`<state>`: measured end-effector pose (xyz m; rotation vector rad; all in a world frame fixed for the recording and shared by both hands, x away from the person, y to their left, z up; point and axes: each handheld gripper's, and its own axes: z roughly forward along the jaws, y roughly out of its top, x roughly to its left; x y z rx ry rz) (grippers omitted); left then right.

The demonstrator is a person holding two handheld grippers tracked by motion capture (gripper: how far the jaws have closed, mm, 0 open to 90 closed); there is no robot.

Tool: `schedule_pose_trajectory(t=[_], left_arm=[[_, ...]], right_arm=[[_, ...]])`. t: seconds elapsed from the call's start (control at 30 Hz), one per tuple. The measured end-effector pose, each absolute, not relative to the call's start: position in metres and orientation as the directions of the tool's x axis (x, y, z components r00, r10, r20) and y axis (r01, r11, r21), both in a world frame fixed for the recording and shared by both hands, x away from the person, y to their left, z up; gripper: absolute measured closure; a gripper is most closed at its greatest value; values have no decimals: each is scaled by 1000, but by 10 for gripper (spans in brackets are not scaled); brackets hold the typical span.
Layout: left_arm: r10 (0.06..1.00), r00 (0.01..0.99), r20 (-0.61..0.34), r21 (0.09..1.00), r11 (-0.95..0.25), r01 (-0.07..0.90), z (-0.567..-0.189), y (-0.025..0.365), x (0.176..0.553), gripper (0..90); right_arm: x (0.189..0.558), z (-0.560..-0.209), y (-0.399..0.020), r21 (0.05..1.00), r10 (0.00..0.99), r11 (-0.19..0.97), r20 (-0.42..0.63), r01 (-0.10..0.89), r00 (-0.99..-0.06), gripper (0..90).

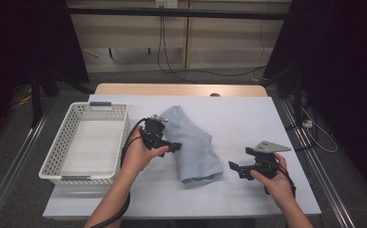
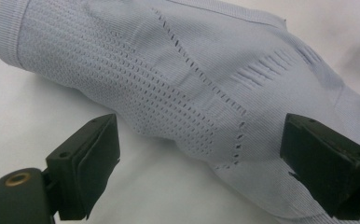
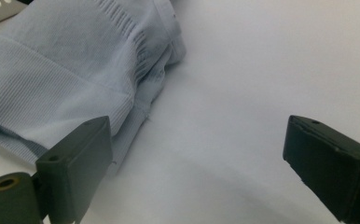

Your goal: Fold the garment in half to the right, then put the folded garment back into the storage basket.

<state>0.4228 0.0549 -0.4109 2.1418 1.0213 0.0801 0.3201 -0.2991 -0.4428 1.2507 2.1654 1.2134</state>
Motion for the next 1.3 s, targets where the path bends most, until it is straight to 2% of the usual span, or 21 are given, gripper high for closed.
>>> schedule_pose_trajectory(t=[0.2,0.6,1.3], left_arm=[[698,666,-265,653,-378,656,-414,52,423,112],[713,662,-234,651,-390,651,-416,44,420,100],[725,650,-230,642,-389,661,-422,42,419,97]], right_arm=[[320,-442,-297,821,831,243,99,517,-548,82],[318,-440,-298,823,835,267,63,502,-546,82],[318,-437,-300,833,837,249,71,493,-542,81]])
